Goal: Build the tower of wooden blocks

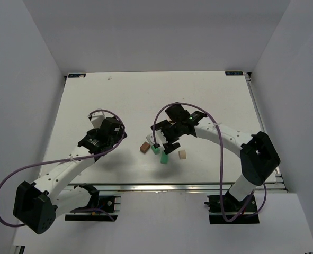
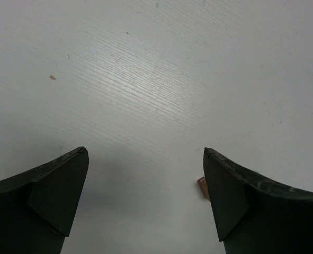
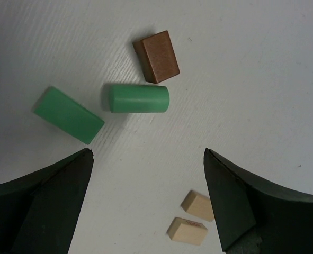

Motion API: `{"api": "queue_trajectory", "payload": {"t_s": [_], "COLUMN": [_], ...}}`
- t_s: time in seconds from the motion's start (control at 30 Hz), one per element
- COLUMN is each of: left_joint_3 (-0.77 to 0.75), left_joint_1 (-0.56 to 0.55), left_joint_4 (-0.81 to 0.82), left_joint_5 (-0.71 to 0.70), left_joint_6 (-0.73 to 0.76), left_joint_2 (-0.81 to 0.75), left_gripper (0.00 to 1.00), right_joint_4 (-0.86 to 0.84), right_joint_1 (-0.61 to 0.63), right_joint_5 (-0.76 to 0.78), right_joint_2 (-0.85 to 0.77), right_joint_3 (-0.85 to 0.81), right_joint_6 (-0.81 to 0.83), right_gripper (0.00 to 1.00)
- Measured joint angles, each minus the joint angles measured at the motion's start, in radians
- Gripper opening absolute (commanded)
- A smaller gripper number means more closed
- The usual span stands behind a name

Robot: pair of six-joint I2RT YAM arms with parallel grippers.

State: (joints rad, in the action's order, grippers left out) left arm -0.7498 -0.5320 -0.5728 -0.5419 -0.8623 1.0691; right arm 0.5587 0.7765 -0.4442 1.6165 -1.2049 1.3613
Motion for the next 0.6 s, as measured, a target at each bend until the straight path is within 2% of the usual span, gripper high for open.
{"api": "queue_trajectory", "payload": {"t_s": [0.13,0.4,0.6], "left_joint_3": [0.009,0.028,0.046], "left_joint_1": [0.000,0.000,0.000], "left_joint_4": [-0.002,0.010,0.037], "left_joint_5": [0.000,-0.001,0.004], "left_joint_6": [0.012,0.043,0.061], "left_joint_2": [-0.014,-0.052,-0.059], "left_gripper": [0.98,0.98,0.98], "right_joint_4": [0.022,0.032,0.034], "right_joint_1": [0.026,0.090,0.136], "right_joint_5": [0.019,0.038,0.026], "right_joint_2": [0.059,0.286,0.316], "right_joint_3": [-0.022,-0.166,-0.189], "right_joint_6": [0.035,0.047,0.033], "right_gripper": [0.89,0.89,0.89]}}
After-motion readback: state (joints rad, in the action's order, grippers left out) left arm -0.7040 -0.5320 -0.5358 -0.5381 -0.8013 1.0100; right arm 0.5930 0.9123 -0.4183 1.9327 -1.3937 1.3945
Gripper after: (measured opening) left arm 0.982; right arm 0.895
